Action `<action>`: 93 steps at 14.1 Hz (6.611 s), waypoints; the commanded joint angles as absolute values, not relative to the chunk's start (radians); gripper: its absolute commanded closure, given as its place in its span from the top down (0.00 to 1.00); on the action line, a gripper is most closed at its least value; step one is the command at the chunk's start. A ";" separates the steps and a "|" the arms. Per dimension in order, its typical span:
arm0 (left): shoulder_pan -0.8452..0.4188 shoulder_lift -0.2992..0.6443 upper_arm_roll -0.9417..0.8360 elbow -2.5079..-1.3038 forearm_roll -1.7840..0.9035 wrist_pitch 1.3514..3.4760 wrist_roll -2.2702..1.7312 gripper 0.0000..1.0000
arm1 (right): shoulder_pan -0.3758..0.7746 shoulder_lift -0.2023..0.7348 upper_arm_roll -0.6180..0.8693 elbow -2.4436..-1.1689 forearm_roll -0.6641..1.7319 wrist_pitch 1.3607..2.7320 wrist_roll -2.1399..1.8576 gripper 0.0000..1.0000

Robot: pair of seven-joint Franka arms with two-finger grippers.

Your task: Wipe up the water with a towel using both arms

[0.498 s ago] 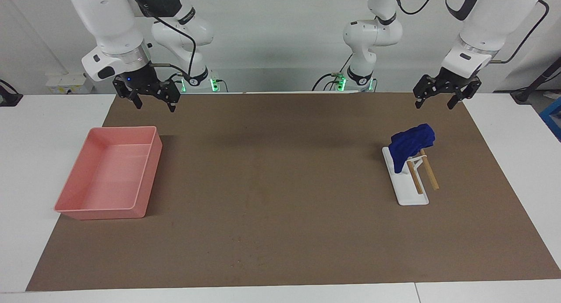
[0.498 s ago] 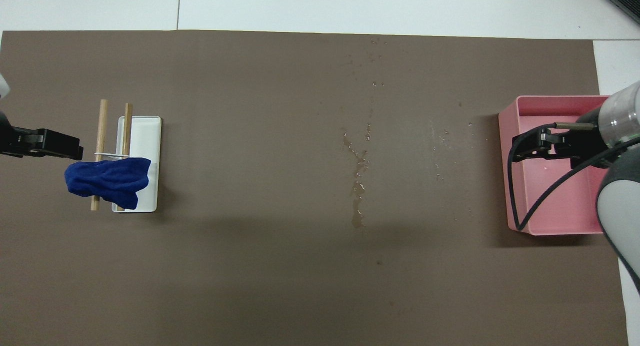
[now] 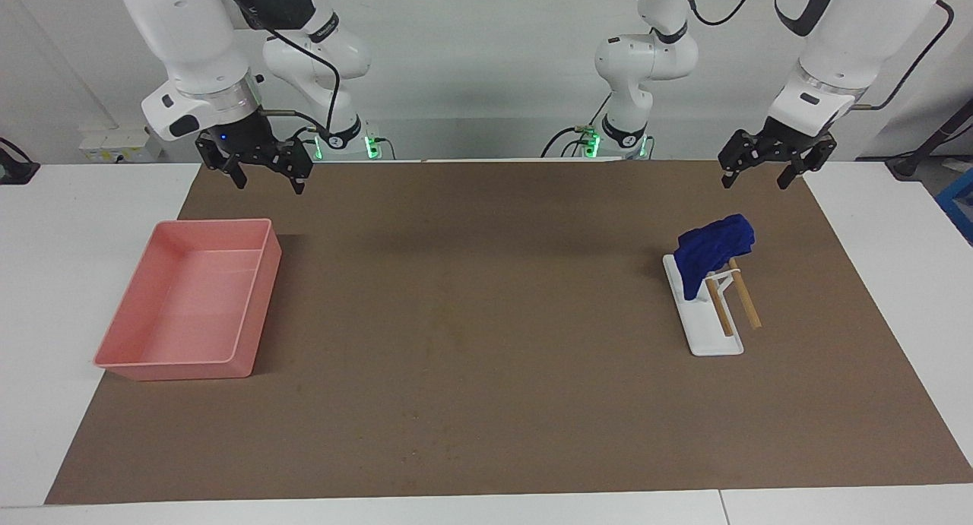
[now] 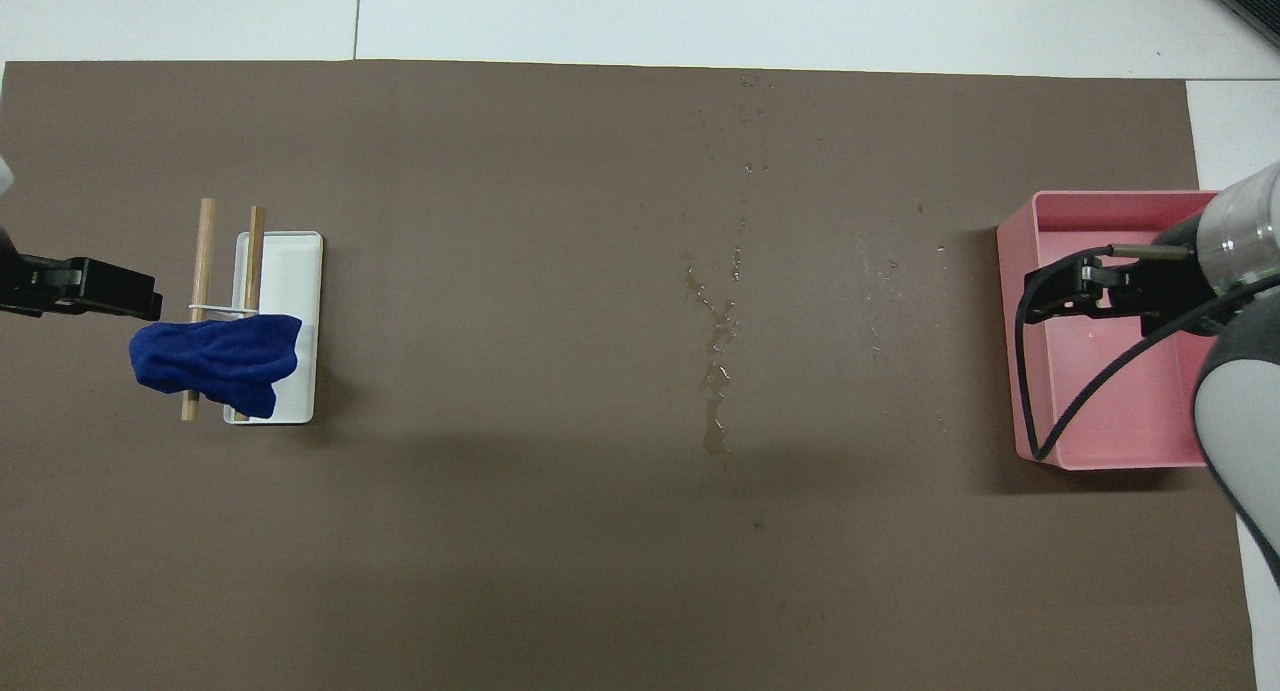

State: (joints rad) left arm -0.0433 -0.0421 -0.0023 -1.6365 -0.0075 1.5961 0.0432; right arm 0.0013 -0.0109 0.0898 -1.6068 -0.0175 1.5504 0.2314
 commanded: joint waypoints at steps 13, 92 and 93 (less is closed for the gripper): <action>0.063 -0.124 0.002 -1.965 0.011 1.914 -0.157 1.00 | -0.017 -0.017 0.097 -1.614 0.006 1.545 0.218 1.00; -0.076 -0.135 -0.198 -1.781 -0.247 1.715 -1.740 1.00 | 0.207 0.383 0.100 -1.590 0.252 2.517 1.355 0.00; -0.040 -0.135 -0.198 -1.781 -0.247 1.700 -1.671 1.00 | 0.204 0.421 0.100 -1.580 0.221 2.569 1.326 0.00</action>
State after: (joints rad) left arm -0.1070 -0.1061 -0.1884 -1.7598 -0.2423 1.7421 -1.7823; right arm 0.2186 0.3111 0.0912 -1.6876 0.2755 2.5173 1.3755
